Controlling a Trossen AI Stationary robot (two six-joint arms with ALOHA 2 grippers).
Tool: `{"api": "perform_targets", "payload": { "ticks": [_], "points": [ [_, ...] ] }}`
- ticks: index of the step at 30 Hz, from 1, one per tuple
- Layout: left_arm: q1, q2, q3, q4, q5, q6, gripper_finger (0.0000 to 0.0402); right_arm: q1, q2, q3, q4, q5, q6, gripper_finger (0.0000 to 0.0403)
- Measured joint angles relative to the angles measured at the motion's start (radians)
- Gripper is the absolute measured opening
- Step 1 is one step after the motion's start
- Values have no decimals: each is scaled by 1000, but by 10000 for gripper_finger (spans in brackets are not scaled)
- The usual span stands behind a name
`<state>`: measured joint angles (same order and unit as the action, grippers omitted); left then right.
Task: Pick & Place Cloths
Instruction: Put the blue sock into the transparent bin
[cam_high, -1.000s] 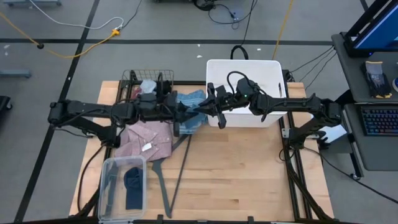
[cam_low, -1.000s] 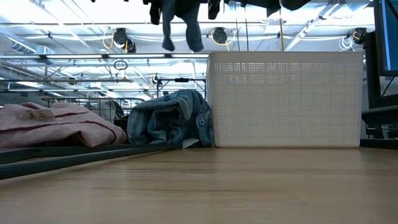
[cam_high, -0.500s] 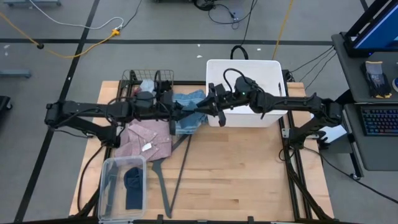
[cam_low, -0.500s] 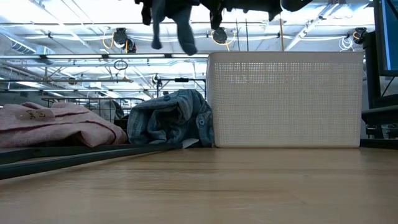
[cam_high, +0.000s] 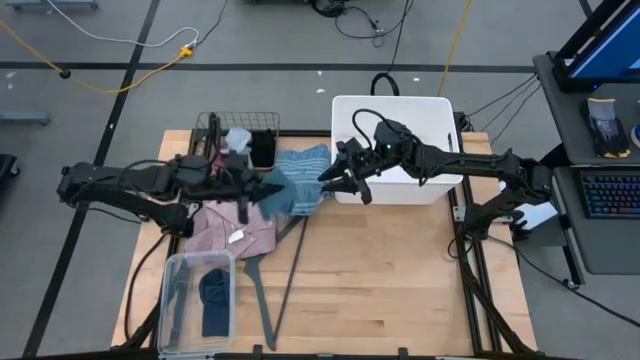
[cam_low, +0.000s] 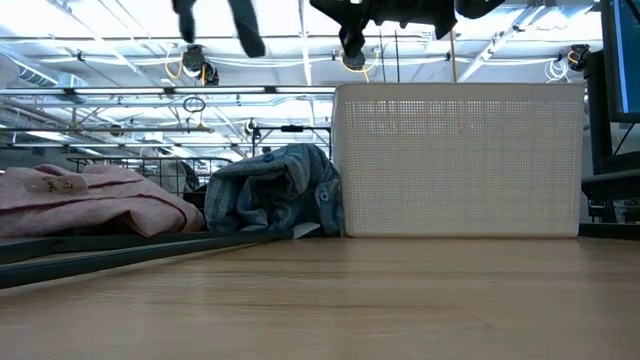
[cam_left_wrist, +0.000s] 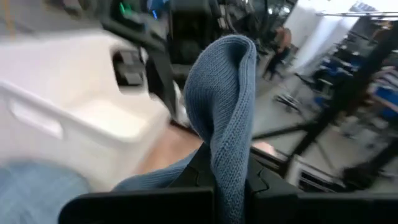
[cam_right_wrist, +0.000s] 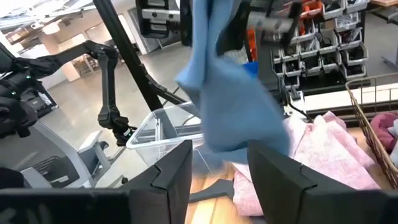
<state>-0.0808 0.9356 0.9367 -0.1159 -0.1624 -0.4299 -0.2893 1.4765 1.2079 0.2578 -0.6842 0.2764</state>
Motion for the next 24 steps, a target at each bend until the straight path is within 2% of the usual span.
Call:
{"api": "perform_targets", "payload": {
  "ticks": [9, 13, 22, 24],
  "points": [
    [-214, -73, 0, -170, 42, -398, 4, -12, 0, 0, 31, 2, -59, 142],
    [-319, -74, 43, -291, 60, -573, 5, -23, 0, 0, 46, 2, -61, 140],
    [-529, -38, 274, -785, 59, -936, 6, -33, 0, 0, 74, 6, -61, 139],
    [-566, -23, 300, -883, 85, -1021, 6, -33, 0, 0, 74, 6, -61, 139]
  ]
}}
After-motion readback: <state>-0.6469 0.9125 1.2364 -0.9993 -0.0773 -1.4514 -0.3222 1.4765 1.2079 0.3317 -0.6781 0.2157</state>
